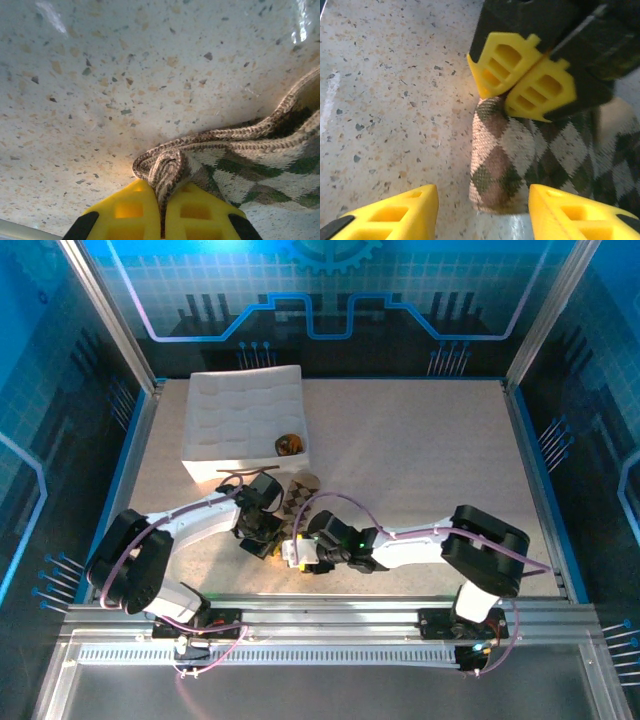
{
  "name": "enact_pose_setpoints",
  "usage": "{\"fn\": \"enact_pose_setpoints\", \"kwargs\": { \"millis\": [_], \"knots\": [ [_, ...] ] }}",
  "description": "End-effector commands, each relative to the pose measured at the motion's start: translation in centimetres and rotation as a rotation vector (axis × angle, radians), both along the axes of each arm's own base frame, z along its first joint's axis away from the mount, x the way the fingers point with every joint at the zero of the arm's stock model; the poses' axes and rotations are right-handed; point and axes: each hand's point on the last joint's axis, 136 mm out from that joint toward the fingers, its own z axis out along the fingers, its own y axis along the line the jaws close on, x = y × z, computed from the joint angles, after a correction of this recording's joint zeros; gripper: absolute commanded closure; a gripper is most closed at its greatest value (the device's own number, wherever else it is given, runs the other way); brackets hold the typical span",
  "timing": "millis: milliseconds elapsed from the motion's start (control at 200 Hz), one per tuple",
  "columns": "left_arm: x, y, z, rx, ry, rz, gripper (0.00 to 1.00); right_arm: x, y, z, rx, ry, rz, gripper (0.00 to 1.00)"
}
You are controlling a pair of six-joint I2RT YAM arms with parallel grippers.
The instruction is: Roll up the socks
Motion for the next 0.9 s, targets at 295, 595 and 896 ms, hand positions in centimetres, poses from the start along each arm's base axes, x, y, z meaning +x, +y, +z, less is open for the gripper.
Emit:
{"fn": "enact_pose_setpoints", "kwargs": {
  "millis": [295, 595, 896],
  "knots": [
    [-1.0, 2.8, -0.3, 0.095, 0.032, -0.021, 0.90, 1.5, -0.3, -3.7, -0.104, 0.086, -0.142, 0.88],
    [0.2, 4.0, 3.6, 0.002, -0.120, 0.102, 0.43, -0.7, -2.0, -5.3, -0.134, 0.380, -0.257, 1.00],
    [0.1, 2.8, 3.6, -0.120, -0.136, 0.212, 0.35, -0.3, -1.3, -5.5, -0.095, 0.651, -0.369, 1.00]
  ]
}}
